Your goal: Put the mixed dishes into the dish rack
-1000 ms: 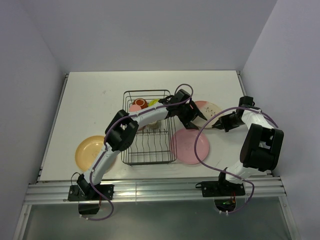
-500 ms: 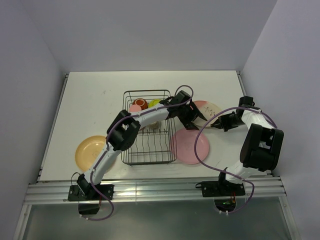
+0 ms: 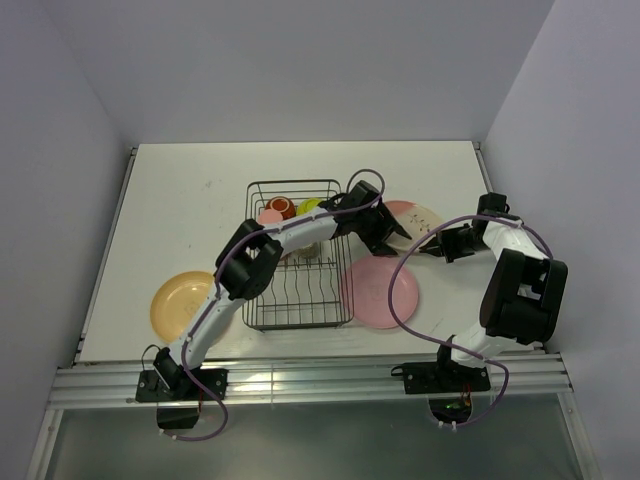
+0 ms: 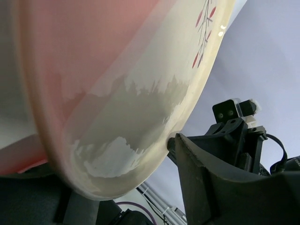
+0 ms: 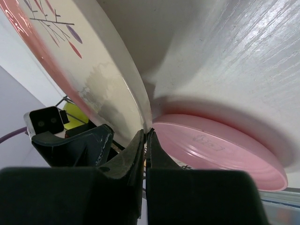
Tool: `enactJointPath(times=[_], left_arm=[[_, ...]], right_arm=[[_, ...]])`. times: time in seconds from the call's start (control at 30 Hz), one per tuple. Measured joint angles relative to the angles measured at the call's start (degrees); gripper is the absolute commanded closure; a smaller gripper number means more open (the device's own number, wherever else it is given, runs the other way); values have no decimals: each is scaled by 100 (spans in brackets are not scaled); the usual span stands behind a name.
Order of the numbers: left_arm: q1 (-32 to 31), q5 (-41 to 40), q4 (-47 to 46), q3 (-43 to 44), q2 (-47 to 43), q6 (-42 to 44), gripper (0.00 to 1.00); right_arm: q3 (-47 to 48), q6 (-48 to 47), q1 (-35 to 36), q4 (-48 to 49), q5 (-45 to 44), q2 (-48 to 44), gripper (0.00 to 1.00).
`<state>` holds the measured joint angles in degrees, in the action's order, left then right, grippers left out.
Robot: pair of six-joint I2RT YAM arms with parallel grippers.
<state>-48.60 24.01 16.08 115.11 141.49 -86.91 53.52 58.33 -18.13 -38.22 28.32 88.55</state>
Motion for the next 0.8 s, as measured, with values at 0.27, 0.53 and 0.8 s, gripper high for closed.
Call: enactJointPath(times=[0.27, 0.53, 0.8], left_arm=[[85, 20, -107, 33, 2, -103, 80], [166, 146, -280, 170, 2, 118, 100], [170, 175, 216, 634, 66, 699, 100]], right_arm=[[-57, 173, -4, 59, -20, -66, 100], [-59, 195, -35, 162, 48, -155, 100], [407, -964, 35, -243, -33, -267, 38]])
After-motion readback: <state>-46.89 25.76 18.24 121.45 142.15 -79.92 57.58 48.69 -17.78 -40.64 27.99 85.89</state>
